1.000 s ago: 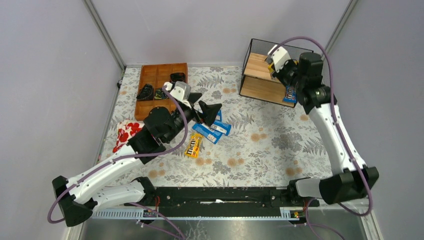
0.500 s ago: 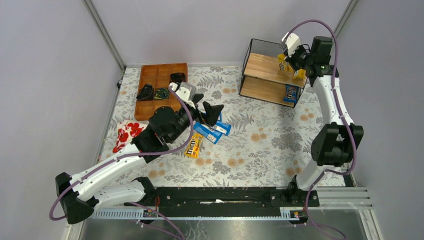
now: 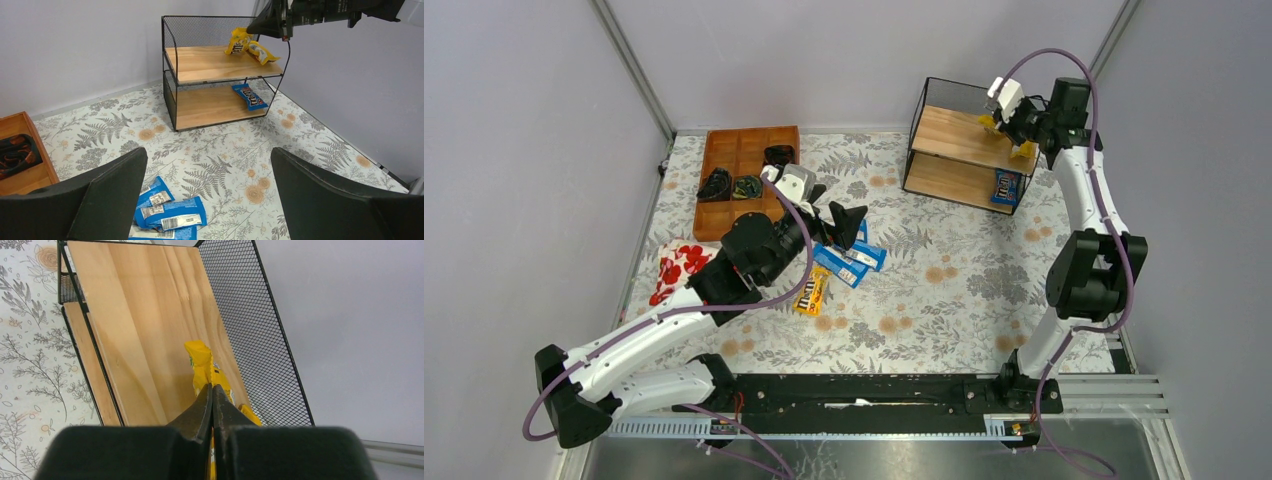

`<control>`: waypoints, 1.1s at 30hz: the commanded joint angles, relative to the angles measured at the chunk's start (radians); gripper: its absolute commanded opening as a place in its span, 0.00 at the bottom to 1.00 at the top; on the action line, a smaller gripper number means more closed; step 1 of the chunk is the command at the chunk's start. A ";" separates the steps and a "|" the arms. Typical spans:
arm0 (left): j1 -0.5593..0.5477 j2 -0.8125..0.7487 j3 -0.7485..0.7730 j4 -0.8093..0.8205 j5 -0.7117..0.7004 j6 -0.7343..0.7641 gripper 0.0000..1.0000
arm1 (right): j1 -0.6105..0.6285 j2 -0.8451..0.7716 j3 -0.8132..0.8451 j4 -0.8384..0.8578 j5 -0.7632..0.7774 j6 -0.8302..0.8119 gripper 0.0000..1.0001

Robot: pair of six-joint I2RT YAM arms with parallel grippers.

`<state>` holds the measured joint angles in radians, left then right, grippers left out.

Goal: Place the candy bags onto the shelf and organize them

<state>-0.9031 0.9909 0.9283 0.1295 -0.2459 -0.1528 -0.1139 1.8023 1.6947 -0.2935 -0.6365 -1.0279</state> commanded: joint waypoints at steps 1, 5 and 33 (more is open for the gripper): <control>-0.005 -0.003 -0.002 0.058 -0.022 0.021 0.99 | -0.030 0.015 -0.009 0.045 -0.085 -0.057 0.00; -0.004 -0.002 0.000 0.058 -0.022 0.024 0.99 | -0.052 0.040 0.002 0.033 -0.122 -0.058 0.00; -0.005 -0.003 0.000 0.061 -0.005 0.012 0.99 | -0.121 0.044 -0.001 0.029 -0.170 0.073 0.23</control>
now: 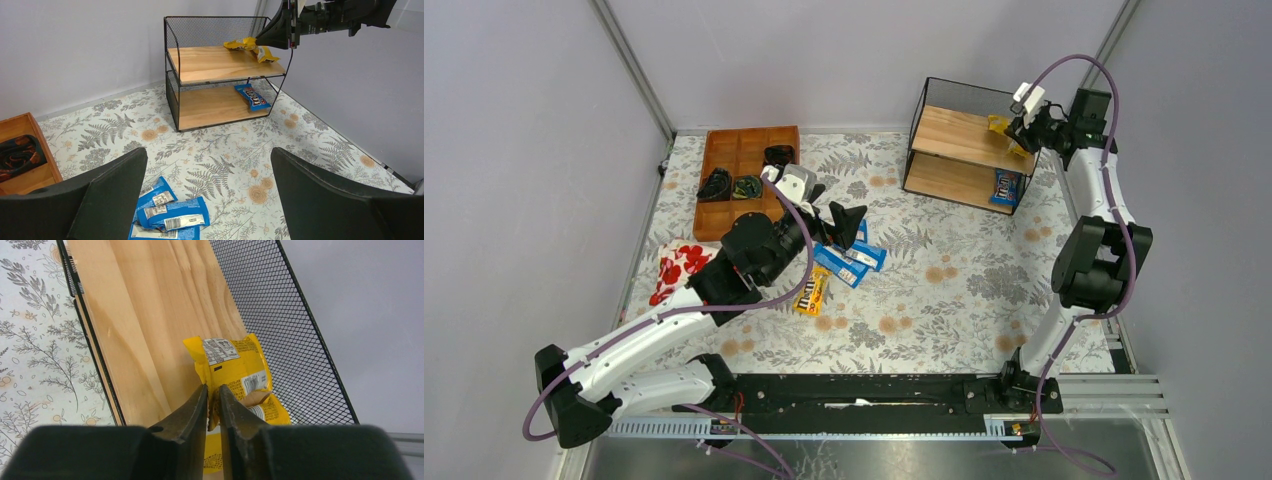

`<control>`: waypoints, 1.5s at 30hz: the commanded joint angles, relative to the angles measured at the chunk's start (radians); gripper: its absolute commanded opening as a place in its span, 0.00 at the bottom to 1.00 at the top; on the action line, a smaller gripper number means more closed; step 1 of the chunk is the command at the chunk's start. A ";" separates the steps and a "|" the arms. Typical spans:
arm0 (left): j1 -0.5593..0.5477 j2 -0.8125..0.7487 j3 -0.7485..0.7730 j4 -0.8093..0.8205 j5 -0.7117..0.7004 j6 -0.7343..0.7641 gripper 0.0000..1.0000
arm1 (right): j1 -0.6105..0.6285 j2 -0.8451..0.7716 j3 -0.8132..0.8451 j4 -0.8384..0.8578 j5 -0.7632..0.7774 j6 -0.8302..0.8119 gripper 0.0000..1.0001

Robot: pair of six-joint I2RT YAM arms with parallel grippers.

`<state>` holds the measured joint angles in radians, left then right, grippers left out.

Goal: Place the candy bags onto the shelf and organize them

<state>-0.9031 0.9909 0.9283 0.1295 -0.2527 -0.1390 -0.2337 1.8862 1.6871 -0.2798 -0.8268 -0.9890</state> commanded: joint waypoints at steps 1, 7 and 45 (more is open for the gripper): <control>-0.005 -0.004 0.000 0.062 0.001 -0.002 0.99 | -0.001 -0.047 -0.004 0.023 0.026 0.041 0.26; -0.004 -0.003 0.000 0.062 0.012 -0.008 0.99 | -0.001 -0.098 -0.054 0.064 0.053 0.124 0.41; -0.004 -0.144 0.106 -0.128 -0.106 -0.112 0.99 | 0.731 -0.578 -0.925 0.550 0.406 1.748 0.68</control>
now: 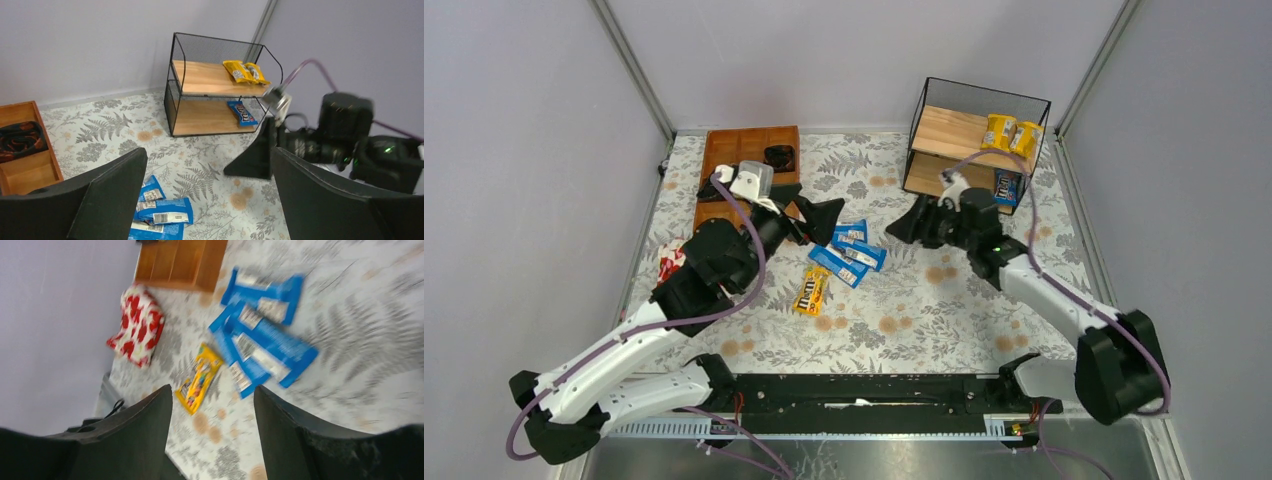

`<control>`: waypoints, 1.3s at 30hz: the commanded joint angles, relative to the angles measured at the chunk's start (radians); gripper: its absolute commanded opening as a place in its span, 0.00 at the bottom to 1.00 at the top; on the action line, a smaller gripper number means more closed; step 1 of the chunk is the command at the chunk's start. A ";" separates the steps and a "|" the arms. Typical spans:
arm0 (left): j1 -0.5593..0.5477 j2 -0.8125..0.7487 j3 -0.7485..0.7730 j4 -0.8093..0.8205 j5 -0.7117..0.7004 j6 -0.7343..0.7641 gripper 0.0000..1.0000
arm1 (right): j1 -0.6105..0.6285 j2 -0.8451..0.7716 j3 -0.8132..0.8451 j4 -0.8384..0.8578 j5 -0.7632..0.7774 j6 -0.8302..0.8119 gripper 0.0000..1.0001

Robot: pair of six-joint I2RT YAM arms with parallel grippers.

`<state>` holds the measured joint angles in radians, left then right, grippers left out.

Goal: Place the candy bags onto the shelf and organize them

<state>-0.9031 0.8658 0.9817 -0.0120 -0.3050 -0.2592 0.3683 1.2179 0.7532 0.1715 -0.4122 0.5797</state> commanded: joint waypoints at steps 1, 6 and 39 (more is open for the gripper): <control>-0.005 -0.016 0.059 -0.006 -0.056 0.020 0.99 | 0.183 0.123 0.019 0.113 0.002 0.154 0.68; -0.004 -0.023 0.134 -0.048 -0.115 0.098 0.99 | 0.428 0.283 0.117 0.096 0.128 -0.009 0.68; -0.004 -0.277 0.089 0.122 -0.424 0.261 0.99 | 1.090 1.106 0.986 -0.732 1.298 -0.848 0.68</control>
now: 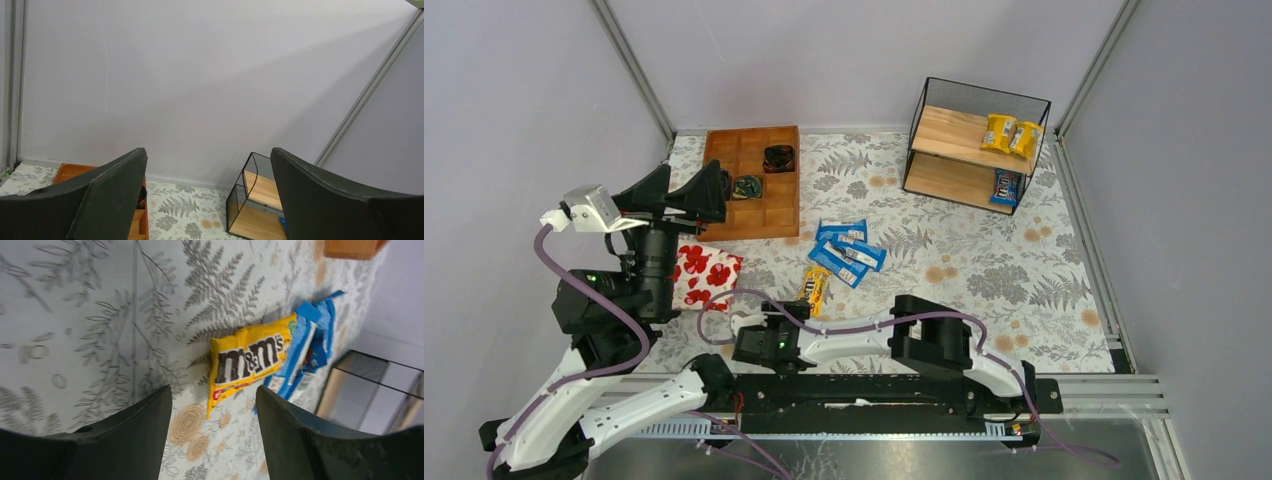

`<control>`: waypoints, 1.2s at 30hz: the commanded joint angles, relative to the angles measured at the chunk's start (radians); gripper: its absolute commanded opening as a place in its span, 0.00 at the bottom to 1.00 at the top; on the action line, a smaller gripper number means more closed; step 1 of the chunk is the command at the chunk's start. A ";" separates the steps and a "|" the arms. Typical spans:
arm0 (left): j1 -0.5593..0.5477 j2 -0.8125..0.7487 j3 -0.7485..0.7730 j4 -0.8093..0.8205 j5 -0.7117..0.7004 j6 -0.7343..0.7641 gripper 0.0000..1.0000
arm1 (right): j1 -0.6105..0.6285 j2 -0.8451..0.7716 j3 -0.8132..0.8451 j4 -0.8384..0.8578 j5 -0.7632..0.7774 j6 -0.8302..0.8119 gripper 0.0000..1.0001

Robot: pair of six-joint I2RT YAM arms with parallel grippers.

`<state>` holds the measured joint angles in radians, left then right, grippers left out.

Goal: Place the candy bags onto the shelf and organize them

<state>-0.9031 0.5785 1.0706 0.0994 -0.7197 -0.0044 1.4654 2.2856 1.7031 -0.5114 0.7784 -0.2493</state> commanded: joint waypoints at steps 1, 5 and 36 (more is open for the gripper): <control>-0.005 0.012 0.001 0.009 -0.008 0.006 0.99 | -0.007 0.048 0.037 -0.050 0.115 -0.025 0.68; -0.004 0.019 0.001 0.005 -0.005 -0.026 0.99 | -0.007 0.071 0.030 -0.021 0.115 -0.045 0.64; -0.005 0.037 0.000 -0.026 -0.008 -0.049 0.99 | -0.038 0.040 0.041 0.016 0.048 -0.057 0.07</control>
<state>-0.9031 0.6064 1.0706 0.0586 -0.7193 -0.0540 1.4338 2.4092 1.7641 -0.4961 0.9218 -0.3424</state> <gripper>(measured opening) 0.987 0.136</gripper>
